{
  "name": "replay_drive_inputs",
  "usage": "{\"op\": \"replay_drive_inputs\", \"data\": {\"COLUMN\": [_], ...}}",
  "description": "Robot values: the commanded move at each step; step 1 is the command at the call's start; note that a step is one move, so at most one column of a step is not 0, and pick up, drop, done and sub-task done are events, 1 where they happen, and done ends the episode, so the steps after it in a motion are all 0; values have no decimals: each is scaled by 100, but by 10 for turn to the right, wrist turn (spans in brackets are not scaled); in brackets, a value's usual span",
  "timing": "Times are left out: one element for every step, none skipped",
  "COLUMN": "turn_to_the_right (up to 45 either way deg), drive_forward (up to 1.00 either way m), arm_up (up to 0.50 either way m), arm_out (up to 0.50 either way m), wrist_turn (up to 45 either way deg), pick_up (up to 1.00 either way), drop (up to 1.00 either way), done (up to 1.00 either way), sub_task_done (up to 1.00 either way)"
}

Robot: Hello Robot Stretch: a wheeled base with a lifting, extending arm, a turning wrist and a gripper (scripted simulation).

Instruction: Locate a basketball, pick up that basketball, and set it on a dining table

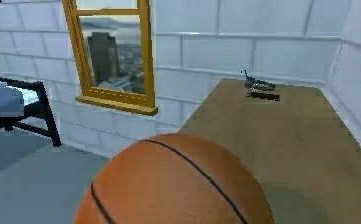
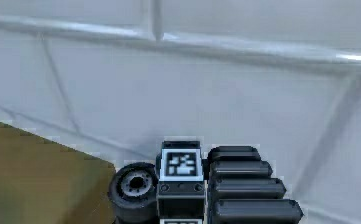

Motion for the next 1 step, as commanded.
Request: {"op": "replay_drive_inputs", "data": {"turn_to_the_right": [-450], "drive_forward": [0], "arm_up": [0], "arm_out": [0], "wrist_turn": [0], "pick_up": [0], "drop": [0], "done": [0], "sub_task_done": [0]}}
